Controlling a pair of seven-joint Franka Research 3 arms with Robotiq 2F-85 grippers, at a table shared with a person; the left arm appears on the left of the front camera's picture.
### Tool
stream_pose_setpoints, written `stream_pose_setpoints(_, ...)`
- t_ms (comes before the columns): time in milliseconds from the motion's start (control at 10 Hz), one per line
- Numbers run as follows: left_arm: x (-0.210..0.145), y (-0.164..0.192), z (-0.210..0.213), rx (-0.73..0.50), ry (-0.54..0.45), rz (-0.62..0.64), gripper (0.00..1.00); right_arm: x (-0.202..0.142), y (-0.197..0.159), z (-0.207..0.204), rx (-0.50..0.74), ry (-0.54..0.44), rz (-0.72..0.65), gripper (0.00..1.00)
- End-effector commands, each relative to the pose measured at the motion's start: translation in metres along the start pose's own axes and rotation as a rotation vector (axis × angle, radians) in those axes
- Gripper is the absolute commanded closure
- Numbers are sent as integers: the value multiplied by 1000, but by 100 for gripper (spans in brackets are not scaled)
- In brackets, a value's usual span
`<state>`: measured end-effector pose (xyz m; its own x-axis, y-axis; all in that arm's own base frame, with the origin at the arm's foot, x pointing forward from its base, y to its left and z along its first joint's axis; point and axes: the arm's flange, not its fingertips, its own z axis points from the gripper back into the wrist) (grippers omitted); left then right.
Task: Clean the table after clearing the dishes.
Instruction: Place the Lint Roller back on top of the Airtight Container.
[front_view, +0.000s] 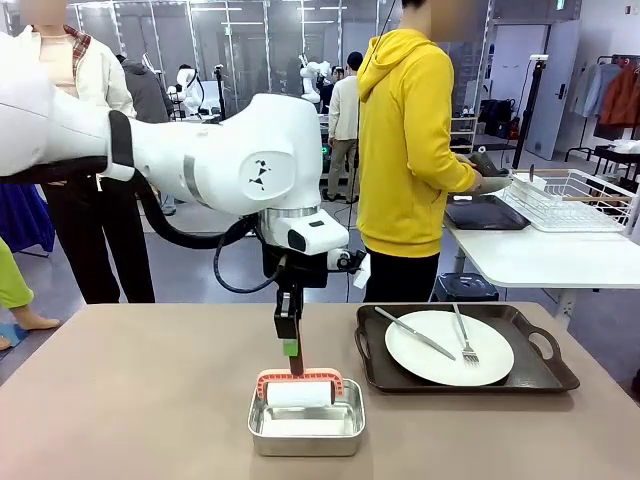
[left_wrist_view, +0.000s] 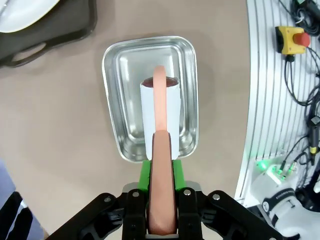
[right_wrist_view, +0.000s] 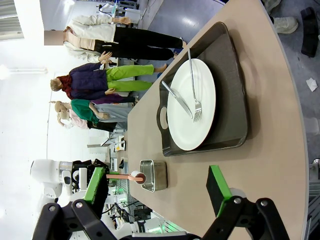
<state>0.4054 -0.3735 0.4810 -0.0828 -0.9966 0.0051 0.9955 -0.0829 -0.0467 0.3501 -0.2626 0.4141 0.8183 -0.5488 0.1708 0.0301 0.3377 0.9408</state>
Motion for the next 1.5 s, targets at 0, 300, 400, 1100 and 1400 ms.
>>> stream_pose_setpoints(0,5,16,-13,-22,32,-2,80,-1,2,1,7,-3,5,0)
stream_pose_setpoints(300,-2,48,-45,17,47,-6,80,-1,2,1,7,-3,5,0)
stream_pose_setpoints(400,-4,56,-49,22,50,-11,80,-1,2,1,7,-3,5,0)
stream_pose_setpoints(1100,-11,79,-44,67,46,-10,0,-1,2,1,7,-3,5,0)
stream_pose_setpoints(1400,-18,82,-36,60,31,13,0,-1,2,1,7,-3,5,0)
